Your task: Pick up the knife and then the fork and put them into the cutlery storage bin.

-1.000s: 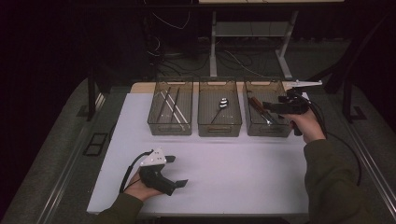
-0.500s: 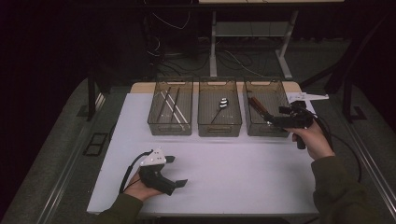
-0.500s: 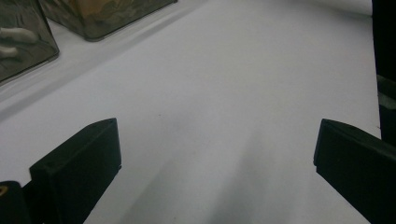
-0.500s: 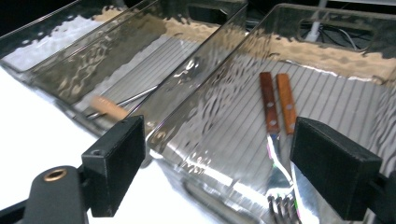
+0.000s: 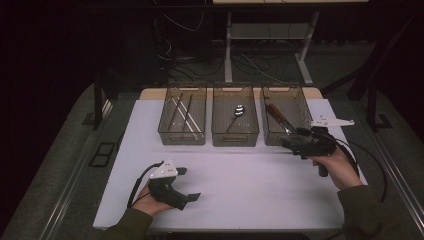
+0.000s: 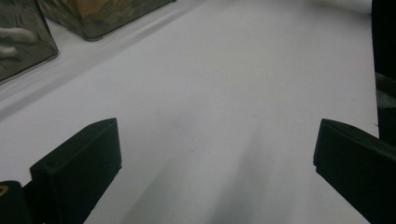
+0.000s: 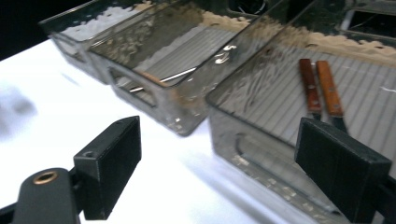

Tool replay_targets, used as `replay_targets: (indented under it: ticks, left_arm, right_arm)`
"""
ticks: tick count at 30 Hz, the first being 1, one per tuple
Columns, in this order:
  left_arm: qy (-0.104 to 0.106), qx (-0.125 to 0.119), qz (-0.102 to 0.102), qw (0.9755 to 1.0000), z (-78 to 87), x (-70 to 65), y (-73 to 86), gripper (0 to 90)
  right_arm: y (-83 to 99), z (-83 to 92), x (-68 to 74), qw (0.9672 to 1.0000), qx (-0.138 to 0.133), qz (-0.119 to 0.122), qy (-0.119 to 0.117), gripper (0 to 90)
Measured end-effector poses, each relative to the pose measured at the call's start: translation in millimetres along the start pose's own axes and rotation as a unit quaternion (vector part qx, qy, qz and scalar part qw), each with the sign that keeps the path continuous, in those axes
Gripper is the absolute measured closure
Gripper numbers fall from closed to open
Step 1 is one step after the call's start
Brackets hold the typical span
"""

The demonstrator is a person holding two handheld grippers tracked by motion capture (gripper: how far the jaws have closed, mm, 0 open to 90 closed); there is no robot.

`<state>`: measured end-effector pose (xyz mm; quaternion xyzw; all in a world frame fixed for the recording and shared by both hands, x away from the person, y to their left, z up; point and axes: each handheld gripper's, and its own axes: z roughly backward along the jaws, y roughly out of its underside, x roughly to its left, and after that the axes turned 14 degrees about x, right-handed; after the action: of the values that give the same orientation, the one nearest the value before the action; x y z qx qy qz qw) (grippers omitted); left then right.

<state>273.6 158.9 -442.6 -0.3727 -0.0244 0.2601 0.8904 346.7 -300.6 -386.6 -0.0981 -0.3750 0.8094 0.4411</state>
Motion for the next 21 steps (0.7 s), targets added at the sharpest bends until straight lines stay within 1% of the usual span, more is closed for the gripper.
replay_targets:
  ticks: [3,11,13,14,17,21]
  left_arm:
    - [0.001,0.0,0.0,1.0,0.1,-0.1,0.4,0.0]
    - [-0.001,-0.001,-0.001,1.0,1.6,-0.1,0.5,0.0]
    - [-0.002,0.001,0.001,1.0,1.5,-0.1,0.6,0.0]
    - [-0.003,0.0,0.002,1.0,1.5,-0.3,0.4,0.0]
    - [-0.005,-0.002,0.003,1.0,1.5,-1.1,-0.4,0.0]
    - [-0.005,-0.002,0.003,1.0,1.4,-1.7,-1.1,0.0]
  right_arm:
    - [6.4,3.4,6.2,0.9999,-0.006,0.005,-0.012,15.0]
    - [27.2,9.1,23.3,0.9989,-0.015,0.032,-0.031,15.0]
    - [33.1,9.3,27.4,0.9986,-0.018,0.034,-0.036,15.0]
    - [36.3,9.0,28.9,0.9983,-0.02,0.04,-0.037,15.0]
    - [46.4,7.3,33.1,0.9978,-0.02,0.048,-0.042,15.0]
    - [59.5,5.2,36.7,0.9971,-0.018,0.05,-0.054,15.0]
